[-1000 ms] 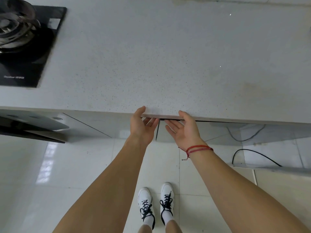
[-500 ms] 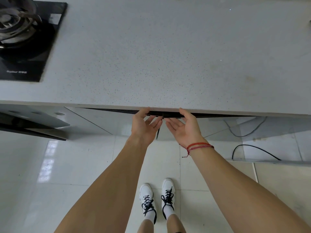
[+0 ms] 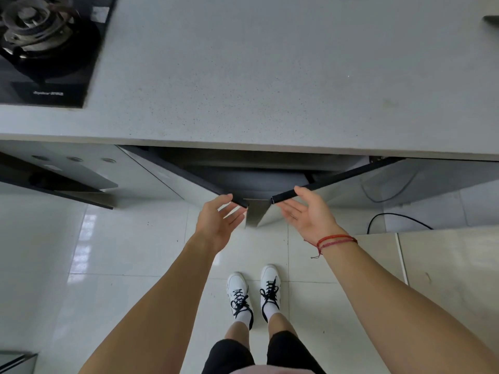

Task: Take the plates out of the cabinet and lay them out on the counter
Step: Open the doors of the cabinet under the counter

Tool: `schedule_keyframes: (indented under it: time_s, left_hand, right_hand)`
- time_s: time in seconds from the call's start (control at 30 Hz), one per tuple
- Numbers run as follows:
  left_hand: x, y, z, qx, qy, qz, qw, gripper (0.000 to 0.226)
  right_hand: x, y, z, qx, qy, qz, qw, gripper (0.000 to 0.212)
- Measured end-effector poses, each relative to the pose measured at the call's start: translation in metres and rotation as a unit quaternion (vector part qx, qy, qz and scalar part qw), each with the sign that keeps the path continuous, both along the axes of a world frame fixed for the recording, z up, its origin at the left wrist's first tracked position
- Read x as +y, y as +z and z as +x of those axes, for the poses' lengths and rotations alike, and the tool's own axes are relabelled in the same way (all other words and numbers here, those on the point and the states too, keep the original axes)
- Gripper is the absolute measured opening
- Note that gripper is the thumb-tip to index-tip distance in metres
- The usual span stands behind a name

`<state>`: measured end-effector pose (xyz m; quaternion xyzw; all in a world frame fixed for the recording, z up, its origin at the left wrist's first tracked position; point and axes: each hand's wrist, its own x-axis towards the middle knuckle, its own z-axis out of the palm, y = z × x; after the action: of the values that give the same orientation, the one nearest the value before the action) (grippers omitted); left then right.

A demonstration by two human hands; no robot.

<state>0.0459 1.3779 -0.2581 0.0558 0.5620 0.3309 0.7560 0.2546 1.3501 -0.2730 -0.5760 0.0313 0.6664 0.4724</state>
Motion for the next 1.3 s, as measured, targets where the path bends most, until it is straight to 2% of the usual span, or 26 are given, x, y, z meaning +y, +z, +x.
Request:
schedule_keyframes:
  time_s: [0.07, 0.13, 0.27, 0.4, 0.67, 0.8, 0.97, 1.1, 1.23, 1.3]
  left_hand:
    - [-0.012, 0.003, -0.011, 0.016, -0.008, -0.001, 1.000, 0.014]
    - [-0.023, 0.004, -0.022, 0.033, -0.017, 0.000, 0.999, 0.012]
    - [-0.040, 0.002, -0.042, 0.081, -0.048, 0.025, 0.995, 0.019]
    - [-0.058, 0.000, -0.059, 0.136, -0.065, 0.031, 0.988, 0.031]
    - [-0.091, 0.004, -0.094, 0.235, 0.001, 0.011, 0.972, 0.054]
    - [-0.106, 0.005, -0.121, 0.303, 0.017, -0.003, 0.953, 0.056]
    - [-0.116, 0.005, -0.156, 0.399, 0.031, -0.017, 0.916, 0.053]
    - [-0.121, 0.011, -0.171, 0.462, 0.015, -0.017, 0.886, 0.051]
    - [-0.125, 0.016, -0.172, 0.530, -0.044, -0.002, 0.847, 0.039]
    - [-0.127, 0.015, -0.169, 0.564, -0.084, 0.002, 0.822, 0.045]
  right_hand:
    - [-0.014, 0.001, 0.003, -0.021, 0.008, -0.016, 1.000, 0.022]
    - [-0.028, 0.001, 0.006, -0.040, 0.016, -0.035, 0.998, 0.028]
    - [-0.053, 0.006, 0.009, -0.084, 0.034, -0.054, 0.994, 0.020]
    - [-0.078, 0.010, 0.015, -0.140, 0.064, -0.069, 0.986, 0.023]
    - [-0.125, 0.007, 0.036, -0.245, 0.074, -0.128, 0.958, 0.016]
    - [-0.145, 0.001, 0.052, -0.298, 0.070, -0.165, 0.938, 0.018]
    - [-0.168, -0.001, 0.075, -0.400, 0.102, -0.210, 0.887, 0.018]
    - [-0.185, 0.007, 0.091, -0.503, 0.177, -0.242, 0.811, 0.012]
    - [-0.197, 0.012, 0.099, -0.520, 0.202, -0.271, 0.785, 0.032]
    - [-0.197, 0.014, 0.096, -0.522, 0.224, -0.290, 0.770, 0.042]
